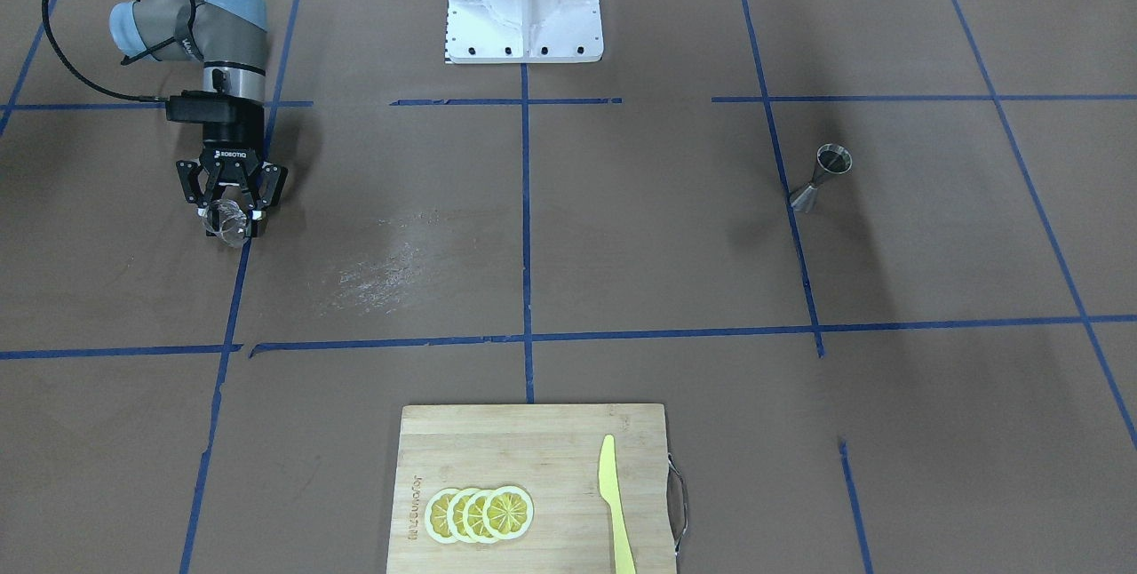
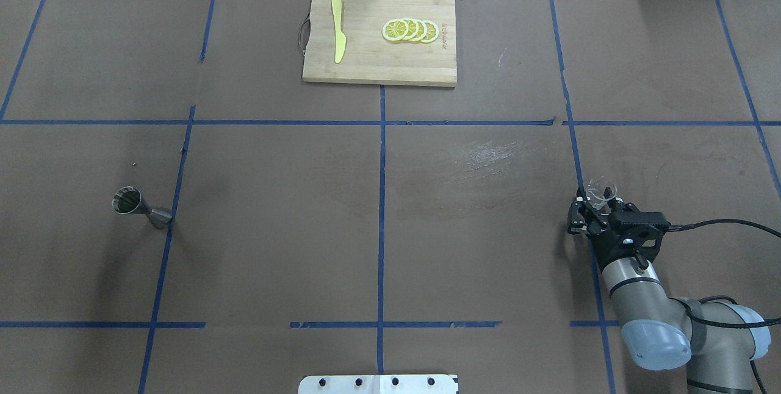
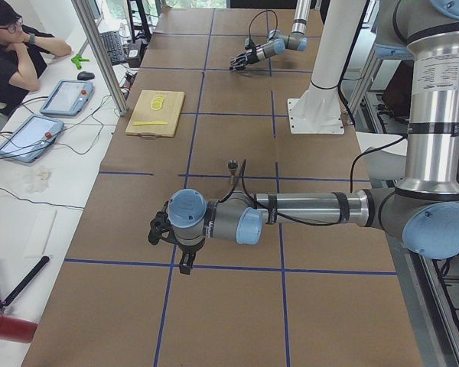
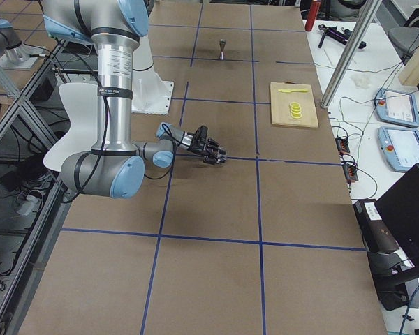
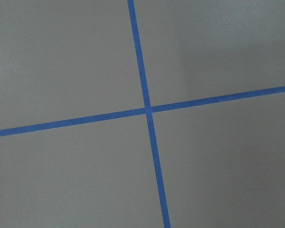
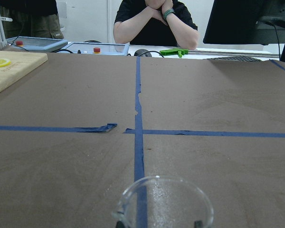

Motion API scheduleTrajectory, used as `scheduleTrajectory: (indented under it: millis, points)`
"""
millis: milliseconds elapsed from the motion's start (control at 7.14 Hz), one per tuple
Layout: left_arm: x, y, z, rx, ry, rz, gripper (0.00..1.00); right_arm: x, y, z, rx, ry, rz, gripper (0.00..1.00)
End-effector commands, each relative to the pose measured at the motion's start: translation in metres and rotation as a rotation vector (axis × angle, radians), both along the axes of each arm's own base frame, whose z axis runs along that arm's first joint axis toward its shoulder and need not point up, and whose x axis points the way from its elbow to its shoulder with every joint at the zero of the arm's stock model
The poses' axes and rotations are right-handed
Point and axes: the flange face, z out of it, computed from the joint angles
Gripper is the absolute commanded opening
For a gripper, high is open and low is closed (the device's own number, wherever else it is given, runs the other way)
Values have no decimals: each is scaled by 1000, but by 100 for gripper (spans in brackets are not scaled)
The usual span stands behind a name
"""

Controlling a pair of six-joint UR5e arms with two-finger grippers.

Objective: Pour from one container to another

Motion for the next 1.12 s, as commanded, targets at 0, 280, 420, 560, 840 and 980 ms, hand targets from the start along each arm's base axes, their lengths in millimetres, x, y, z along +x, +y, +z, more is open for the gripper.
scheduleTrajectory:
  millis: [0,280,420,560,840,980]
  points:
    - [0,0,-1,3,0,0,100,1,0,-2,6,-44,31,100]
    - [0,0,-1,3,0,0,100,-1,1,-2,7,-45,30,100]
    - [1,-1,-2,4,0,2,100,0,0,-3,13,-46,36,100]
    - [0,-1,-3,6,0,0,100,5,-2,-5,46,-32,66,100]
    - [1,-2,-4,10,1,2,100,15,-5,-37,104,-33,95,100]
    - [0,-2,-4,20,1,0,100,19,-5,-55,116,-43,91,100]
